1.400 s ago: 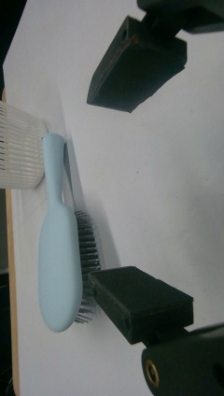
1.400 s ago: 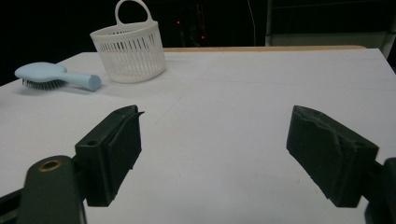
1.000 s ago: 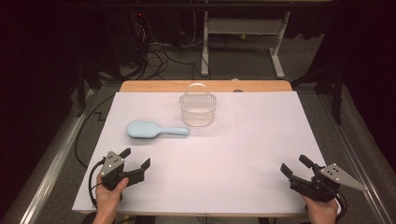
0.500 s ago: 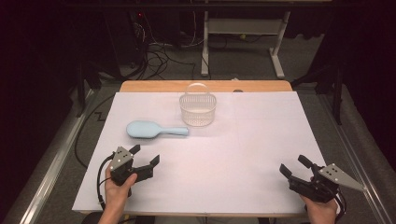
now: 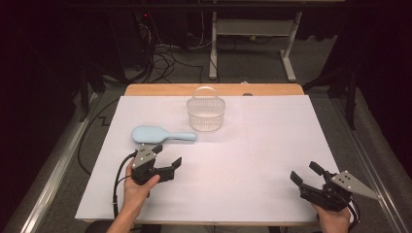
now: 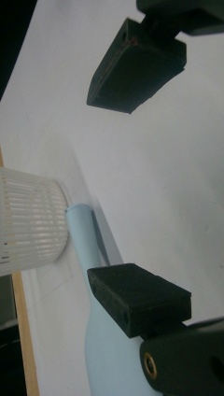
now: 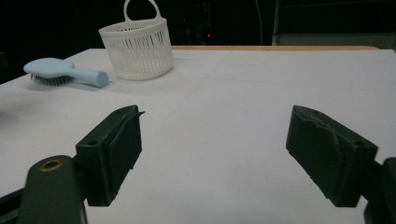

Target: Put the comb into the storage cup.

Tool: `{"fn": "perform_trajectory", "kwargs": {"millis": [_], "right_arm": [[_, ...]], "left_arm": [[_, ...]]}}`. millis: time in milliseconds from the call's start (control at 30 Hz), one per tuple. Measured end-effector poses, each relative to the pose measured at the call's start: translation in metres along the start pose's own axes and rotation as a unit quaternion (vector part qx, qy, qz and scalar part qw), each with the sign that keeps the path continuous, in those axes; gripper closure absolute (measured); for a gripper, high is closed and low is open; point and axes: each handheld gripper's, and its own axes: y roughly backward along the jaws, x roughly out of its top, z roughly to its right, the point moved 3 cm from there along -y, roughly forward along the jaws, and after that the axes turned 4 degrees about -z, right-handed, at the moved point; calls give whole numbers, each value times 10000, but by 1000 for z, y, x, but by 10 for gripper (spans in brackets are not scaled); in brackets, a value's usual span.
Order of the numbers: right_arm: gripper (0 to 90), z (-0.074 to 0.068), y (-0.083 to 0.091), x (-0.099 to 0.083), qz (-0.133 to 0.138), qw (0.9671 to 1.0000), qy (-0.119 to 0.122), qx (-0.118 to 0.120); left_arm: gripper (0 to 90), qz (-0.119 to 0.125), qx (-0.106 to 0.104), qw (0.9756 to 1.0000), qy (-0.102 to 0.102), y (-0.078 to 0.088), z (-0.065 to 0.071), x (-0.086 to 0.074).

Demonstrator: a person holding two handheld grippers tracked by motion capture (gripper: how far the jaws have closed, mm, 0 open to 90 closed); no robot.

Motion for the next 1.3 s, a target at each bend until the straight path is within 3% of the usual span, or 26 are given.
{"fn": "perform_trajectory", "kwargs": {"millis": [900, 1300], "right_arm": [[191, 1, 0, 0, -4, 10000, 16, 9], [191, 0, 0, 0, 4, 10000, 22, 27]], "left_arm": [[229, -231, -33, 9997, 89, -39, -1, 28], [240, -307, 22, 9995, 94, -48, -5, 41]]}}
